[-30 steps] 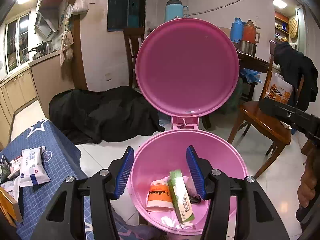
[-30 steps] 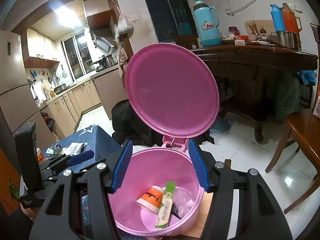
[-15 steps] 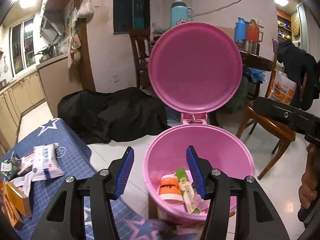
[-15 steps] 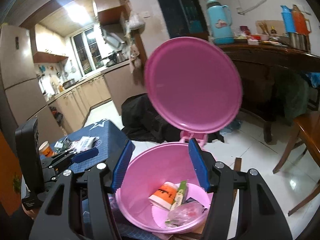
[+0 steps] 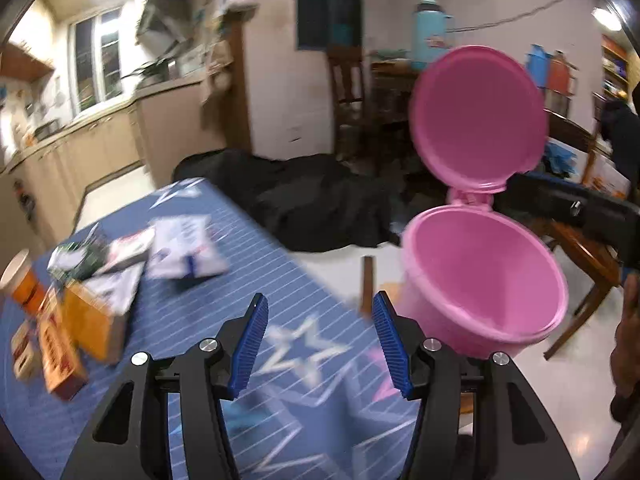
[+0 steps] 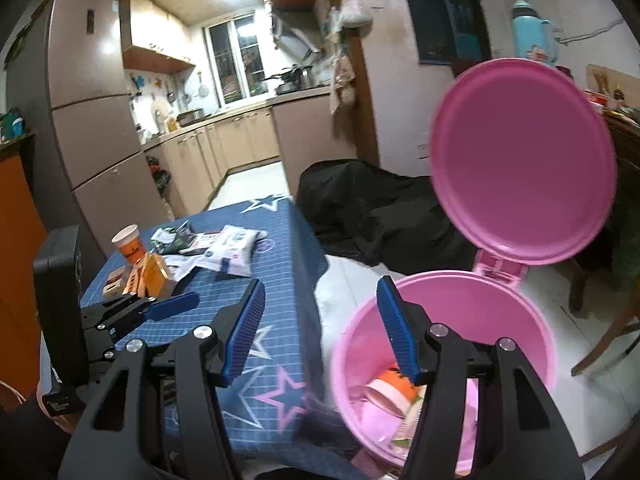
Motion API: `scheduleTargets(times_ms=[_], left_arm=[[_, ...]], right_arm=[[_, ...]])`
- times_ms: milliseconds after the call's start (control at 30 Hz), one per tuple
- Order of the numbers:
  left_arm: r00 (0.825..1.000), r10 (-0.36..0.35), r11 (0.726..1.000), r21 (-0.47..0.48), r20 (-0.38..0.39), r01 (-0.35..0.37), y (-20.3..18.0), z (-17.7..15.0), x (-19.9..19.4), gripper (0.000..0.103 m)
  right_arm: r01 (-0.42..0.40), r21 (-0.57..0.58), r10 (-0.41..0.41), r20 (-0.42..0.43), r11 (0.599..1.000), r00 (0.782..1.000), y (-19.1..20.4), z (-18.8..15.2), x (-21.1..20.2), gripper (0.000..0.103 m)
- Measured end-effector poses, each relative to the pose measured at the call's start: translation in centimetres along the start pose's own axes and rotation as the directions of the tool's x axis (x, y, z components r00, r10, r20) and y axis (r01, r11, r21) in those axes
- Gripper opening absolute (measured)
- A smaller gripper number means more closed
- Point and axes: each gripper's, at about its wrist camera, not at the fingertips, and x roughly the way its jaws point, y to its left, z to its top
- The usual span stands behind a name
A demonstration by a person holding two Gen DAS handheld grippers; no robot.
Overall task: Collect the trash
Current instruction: 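Move both tools back toward the table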
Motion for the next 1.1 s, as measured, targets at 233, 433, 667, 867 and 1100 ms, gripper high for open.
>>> scheduleTargets(times_ms=[233, 433, 667, 867, 1100], left_arm=[[0.991, 0.128, 0.983, -0.128, -0.048, -0.133, 7.5, -3.9, -2.2, 0.056], [0.965, 0.244, 0.946, -0.197, -0.095, -0.258, 12.8, -7.2, -4.5, 0.056], [0.921, 0.361, 0.861, -0.326, -0.146, -0.389, 19.9, -10.5, -7.7, 0.056], [0.883, 0.429, 0.767, -0.44, -0.189, -0.467, 25.1, -12.0, -9.7, 0.062], [0.874, 0.444, 0.728, -0.489, -0.199, -0.481, 27.4, -12.8, -10.4, 0.063]], right_arm=[[-0.078, -0.061, 0.075, -0.059, 0.995, 0.995, 4.9, -0.1, 3.7, 0.056], [-0.173, -0.124, 0.156, -0.137, 0.977, 0.978, 10.3, -1.1, 7.4, 0.056], [-0.269, -0.201, 0.224, -0.221, 0.942, 0.949, 16.1, -2.4, 11.0, 0.056], [-0.293, -0.318, 0.218, -0.25, 0.902, 0.943, 20.6, -2.9, 14.1, 0.079], [-0.218, -0.575, 0.105, -0.224, 0.788, 0.969, 26.2, -3.4, 18.5, 0.088]])
